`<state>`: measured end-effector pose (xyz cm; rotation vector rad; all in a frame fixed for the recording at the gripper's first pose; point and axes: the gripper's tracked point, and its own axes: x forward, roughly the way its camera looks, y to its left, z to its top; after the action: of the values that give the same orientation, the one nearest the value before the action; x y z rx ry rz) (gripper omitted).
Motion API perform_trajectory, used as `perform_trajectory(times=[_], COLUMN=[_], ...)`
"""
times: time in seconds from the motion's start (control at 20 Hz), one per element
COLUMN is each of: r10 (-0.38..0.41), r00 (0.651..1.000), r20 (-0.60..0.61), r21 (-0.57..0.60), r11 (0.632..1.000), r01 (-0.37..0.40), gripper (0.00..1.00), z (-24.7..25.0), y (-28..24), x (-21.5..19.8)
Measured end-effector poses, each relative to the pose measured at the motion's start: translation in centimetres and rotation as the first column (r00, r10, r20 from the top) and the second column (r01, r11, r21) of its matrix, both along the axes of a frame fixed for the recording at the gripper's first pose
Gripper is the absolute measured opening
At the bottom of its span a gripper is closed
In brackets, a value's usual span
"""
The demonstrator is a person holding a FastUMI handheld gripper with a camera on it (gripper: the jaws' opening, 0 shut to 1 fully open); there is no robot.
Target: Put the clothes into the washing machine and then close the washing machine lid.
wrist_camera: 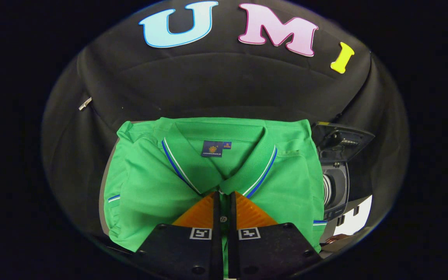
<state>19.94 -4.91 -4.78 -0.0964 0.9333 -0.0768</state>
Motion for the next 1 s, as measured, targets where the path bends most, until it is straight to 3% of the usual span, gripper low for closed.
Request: perform_trajectory(times=[0.15, 0.35, 0.65, 0.75, 1.0], r10=[0.042, 0.022, 0.009, -0.002, 0.022], r00=[0.996, 0.986, 0.990, 0.990, 0.999], r20=[0.084, 0.166, 0.137, 0.140, 0.041], r21=[-0.036, -0.004, 0.021, 0.001, -0.015], r11=[0.999, 1.000, 1.000, 1.000, 1.000], r01=[-0.039, -0.022, -0.012, 0.002, -0.022], gripper=[0.10, 0.09, 0.05, 0.09, 1.00], z=[0.6, 2.0, 1.0, 1.4, -0.1], y=[0.2, 0.8, 1.8, 1.3, 0.9], x=[-0.1, -0.6, -1.0, -0.8, -1.7])
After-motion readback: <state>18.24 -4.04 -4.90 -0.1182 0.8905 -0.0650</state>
